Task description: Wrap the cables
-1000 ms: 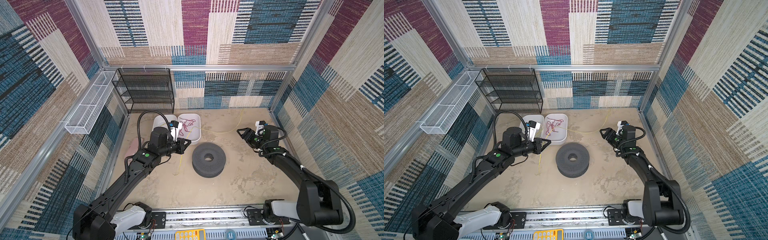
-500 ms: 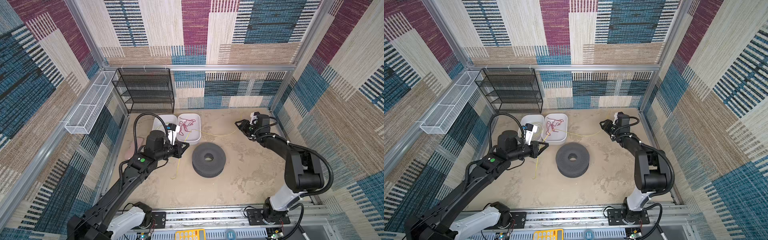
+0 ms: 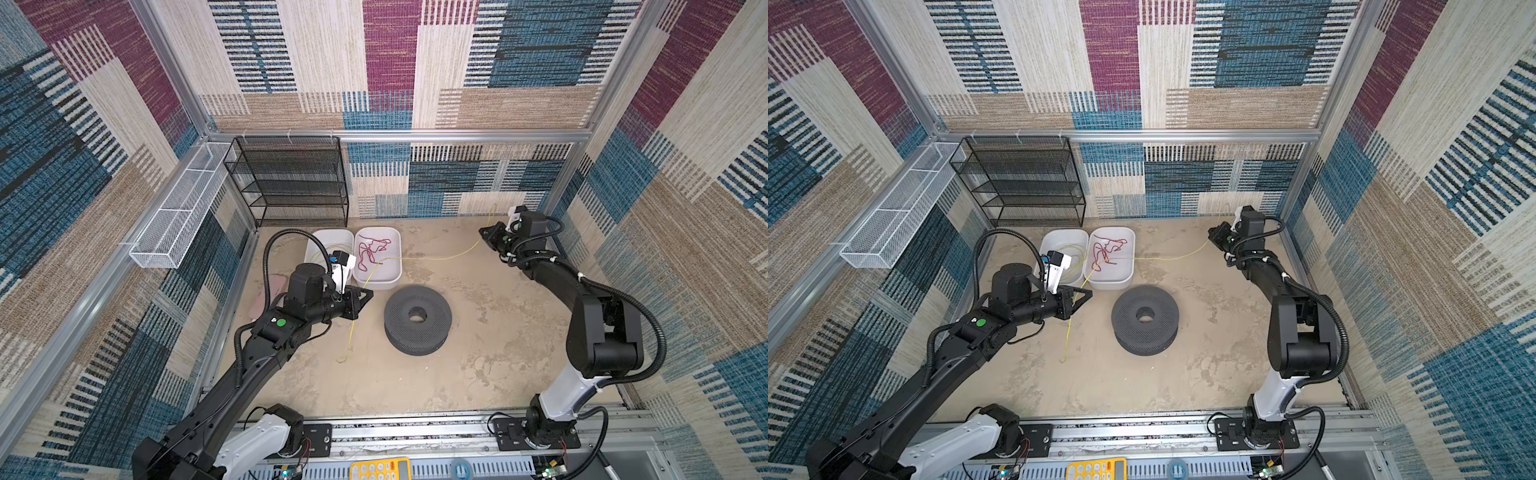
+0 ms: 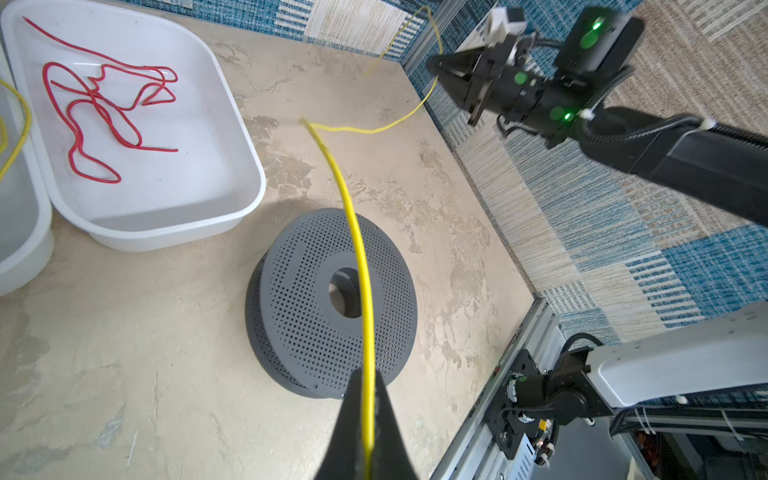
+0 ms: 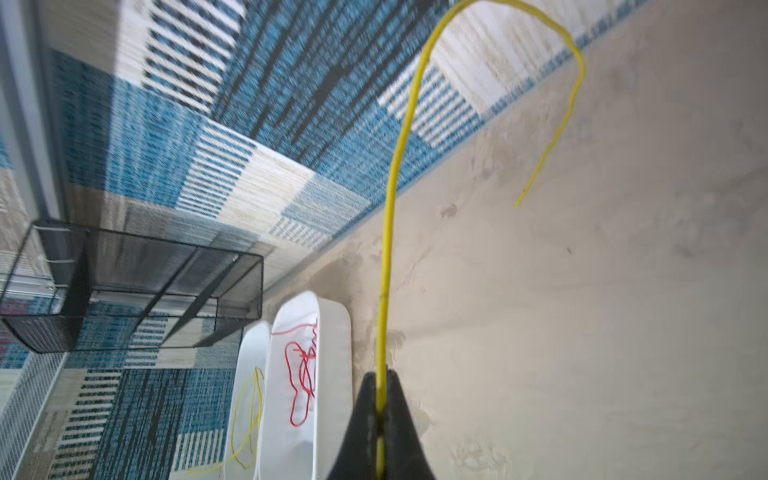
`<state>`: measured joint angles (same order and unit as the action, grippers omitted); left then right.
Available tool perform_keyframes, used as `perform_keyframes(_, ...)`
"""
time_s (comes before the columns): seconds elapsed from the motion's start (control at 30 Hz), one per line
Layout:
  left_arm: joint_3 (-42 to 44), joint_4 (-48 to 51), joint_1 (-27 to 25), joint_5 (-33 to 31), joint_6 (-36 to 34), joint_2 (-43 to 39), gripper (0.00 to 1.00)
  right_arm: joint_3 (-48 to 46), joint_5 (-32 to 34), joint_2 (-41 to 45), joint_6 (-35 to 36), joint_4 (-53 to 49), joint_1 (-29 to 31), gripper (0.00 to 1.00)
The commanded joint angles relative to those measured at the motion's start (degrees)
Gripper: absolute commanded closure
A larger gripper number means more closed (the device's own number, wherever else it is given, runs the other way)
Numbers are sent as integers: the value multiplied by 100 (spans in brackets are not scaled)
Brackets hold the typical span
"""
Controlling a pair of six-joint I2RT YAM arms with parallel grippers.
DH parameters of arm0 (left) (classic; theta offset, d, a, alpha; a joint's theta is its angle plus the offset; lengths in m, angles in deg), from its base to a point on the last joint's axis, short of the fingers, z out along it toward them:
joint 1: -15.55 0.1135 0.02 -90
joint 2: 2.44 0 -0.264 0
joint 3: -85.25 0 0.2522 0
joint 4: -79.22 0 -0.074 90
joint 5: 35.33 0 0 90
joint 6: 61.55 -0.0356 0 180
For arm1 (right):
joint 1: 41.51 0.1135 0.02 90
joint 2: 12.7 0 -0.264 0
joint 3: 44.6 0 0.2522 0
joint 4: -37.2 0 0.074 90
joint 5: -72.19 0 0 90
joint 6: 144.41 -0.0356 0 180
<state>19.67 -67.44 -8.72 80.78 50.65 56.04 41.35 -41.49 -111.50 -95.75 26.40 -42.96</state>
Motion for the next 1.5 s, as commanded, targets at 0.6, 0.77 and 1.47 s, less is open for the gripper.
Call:
perform_keyframes(0.6, -622, 2745, 54, -1710, -2205, 427, 100, 1563, -1219, -473, -1148, 679, -1459, 100)
perform_keyframes(0.77, -593, 2780, 56, -1994, -2191, 505, 100, 1502, -1336, -412, -1259, 827, -1541, 100)
perform_keyframes(1.47, -2816, 2278, -58, -554, -1721, 1026, 55, -949, -589, 1884, -322, 584, -660, 100)
